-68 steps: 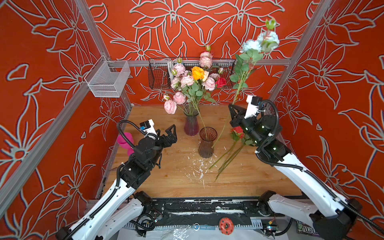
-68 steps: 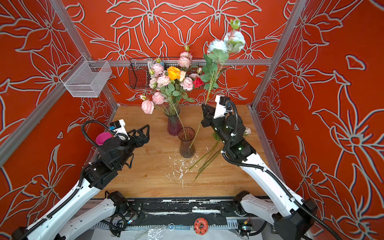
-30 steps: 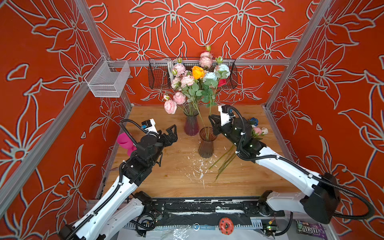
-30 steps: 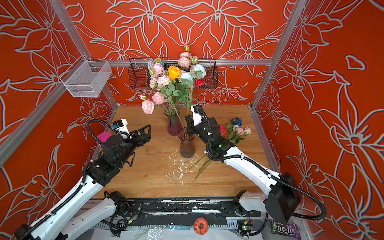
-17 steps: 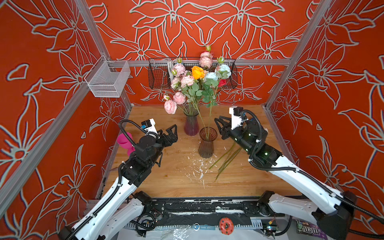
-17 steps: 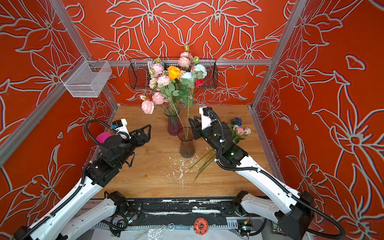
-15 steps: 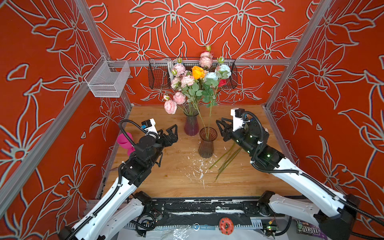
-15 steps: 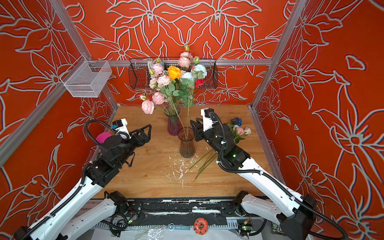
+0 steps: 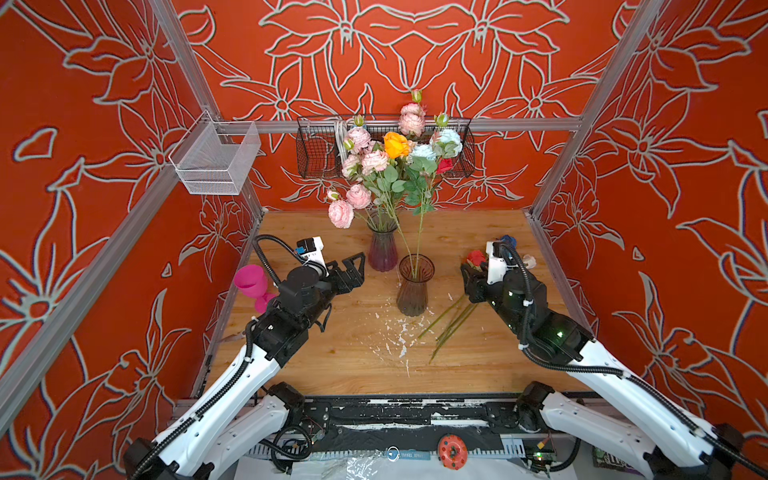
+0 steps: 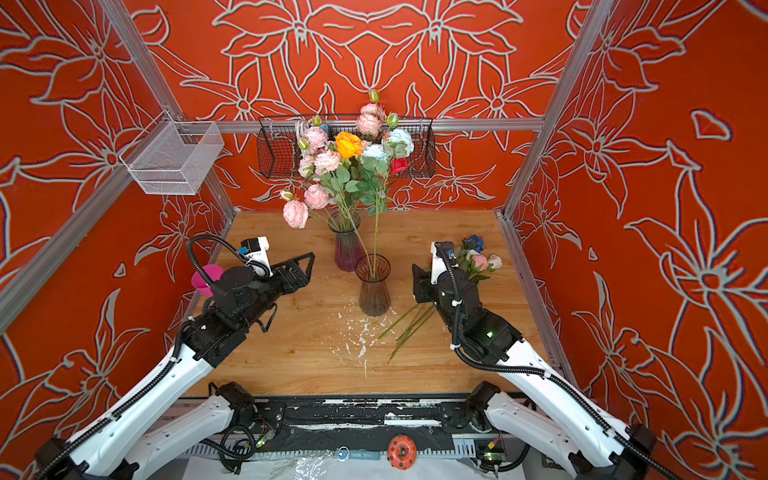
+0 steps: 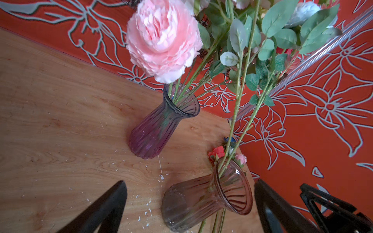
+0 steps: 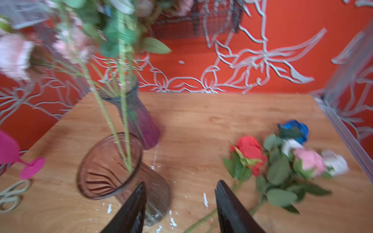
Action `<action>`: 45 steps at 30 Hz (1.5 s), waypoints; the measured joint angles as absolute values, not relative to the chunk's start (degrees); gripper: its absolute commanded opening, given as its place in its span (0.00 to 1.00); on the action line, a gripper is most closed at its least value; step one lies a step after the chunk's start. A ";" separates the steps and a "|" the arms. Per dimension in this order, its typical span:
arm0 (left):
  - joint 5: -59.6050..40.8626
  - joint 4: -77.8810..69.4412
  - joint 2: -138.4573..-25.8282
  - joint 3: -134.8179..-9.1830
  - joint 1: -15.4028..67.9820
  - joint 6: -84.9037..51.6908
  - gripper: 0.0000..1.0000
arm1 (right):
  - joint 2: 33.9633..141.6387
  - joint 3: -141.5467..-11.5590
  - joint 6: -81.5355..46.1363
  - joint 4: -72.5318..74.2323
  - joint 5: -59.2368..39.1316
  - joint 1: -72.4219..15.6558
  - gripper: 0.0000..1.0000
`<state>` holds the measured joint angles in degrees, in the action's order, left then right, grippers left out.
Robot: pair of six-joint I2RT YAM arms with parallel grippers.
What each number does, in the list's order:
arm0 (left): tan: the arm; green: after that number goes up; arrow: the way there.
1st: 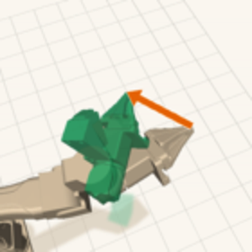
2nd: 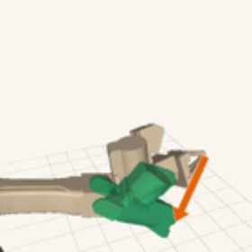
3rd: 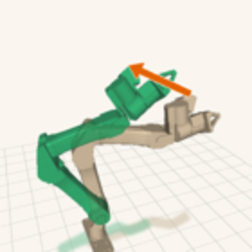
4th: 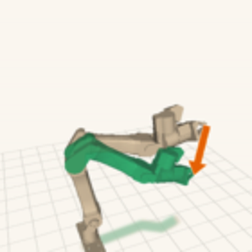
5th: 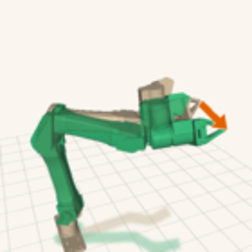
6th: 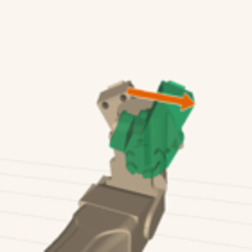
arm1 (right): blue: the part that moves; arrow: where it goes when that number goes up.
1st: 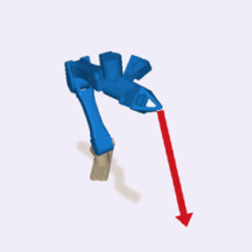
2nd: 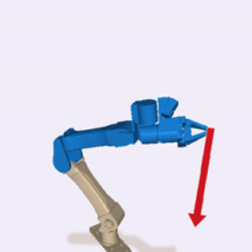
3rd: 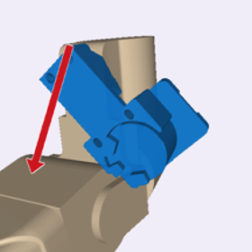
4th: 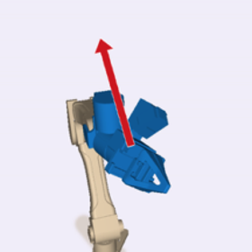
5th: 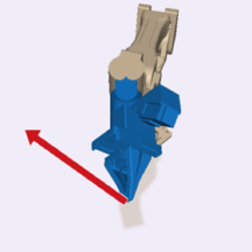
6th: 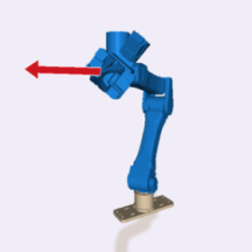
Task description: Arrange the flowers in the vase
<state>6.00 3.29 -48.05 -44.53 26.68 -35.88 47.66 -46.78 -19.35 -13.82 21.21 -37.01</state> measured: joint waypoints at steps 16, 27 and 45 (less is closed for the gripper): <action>-3.46 3.31 -54.89 -46.57 26.68 -36.53 0.98 | 74.30 -45.25 -33.52 -16.16 3.70 -12.84 0.41; -12.16 3.05 -61.08 -49.32 26.96 -37.54 0.96 | 88.95 -47.20 -37.01 -9.61 -3.99 -8.91 0.32; -13.82 2.96 -61.23 -50.11 26.98 -37.34 0.96 | 90.48 -47.90 -39.44 -4.34 -11.92 -7.03 0.00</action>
<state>-13.82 2.96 -61.23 -50.11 26.98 -37.34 90.48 -47.90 -39.44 -4.34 -11.92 -7.03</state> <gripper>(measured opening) 0.961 0.049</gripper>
